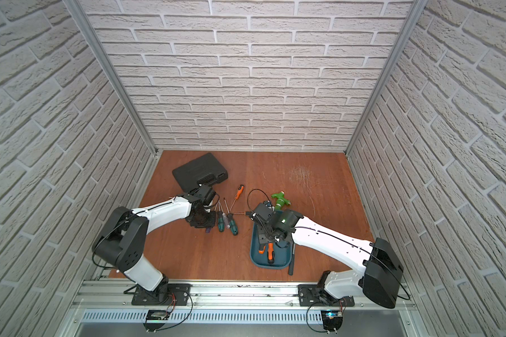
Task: Put the screwdriver on the desktop into the storage box
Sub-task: Pick up the screwdriver from the center of the board, then place the screwdriver in the storage box.
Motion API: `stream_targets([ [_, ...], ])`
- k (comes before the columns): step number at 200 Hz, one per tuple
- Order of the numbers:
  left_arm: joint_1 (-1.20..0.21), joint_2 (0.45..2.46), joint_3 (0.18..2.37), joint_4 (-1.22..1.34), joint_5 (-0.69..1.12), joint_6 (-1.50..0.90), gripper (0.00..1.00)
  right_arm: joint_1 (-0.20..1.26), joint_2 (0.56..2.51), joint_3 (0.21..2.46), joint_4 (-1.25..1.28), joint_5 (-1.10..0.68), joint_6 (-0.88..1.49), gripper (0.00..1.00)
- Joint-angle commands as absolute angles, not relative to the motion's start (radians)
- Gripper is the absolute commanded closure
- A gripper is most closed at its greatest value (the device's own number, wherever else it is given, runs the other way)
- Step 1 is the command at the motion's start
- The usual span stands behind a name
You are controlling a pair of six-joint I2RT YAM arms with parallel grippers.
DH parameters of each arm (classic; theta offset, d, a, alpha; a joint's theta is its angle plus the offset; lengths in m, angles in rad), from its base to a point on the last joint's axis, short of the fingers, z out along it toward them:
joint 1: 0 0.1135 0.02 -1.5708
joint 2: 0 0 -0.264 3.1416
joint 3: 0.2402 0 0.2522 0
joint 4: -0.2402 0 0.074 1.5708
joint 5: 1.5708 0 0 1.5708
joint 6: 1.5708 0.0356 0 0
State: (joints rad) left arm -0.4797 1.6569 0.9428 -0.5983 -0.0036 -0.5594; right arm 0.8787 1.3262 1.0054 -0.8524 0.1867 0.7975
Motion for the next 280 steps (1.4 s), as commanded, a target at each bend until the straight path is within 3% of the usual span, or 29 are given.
stream_targets([
  [1,-0.472,1.679,0.969,-0.591,-0.021,-0.554,0.7,0.877,1.298,0.996,-0.848,0.203,0.808,0.47],
  [59,-0.478,1.627,0.957,-0.614,-0.061,-0.565,0.91,0.877,1.288,0.986,-0.85,0.204,0.812,0.48],
  [111,-0.577,1.433,0.97,-0.699,-0.135,-0.666,0.95,0.86,1.225,0.97,-0.86,0.228,0.852,0.47],
  [150,-0.785,1.37,1.071,-0.77,-0.208,-0.806,0.96,0.697,1.137,0.94,-0.818,0.171,0.89,0.48],
  [227,-1.142,1.768,1.492,-0.81,-0.211,-0.992,0.96,0.516,0.832,0.977,-1.111,0.203,0.865,0.48],
  [280,-1.221,1.981,1.653,-0.766,-0.14,-1.131,0.95,0.511,0.743,1.001,-1.236,0.174,0.813,0.48],
])
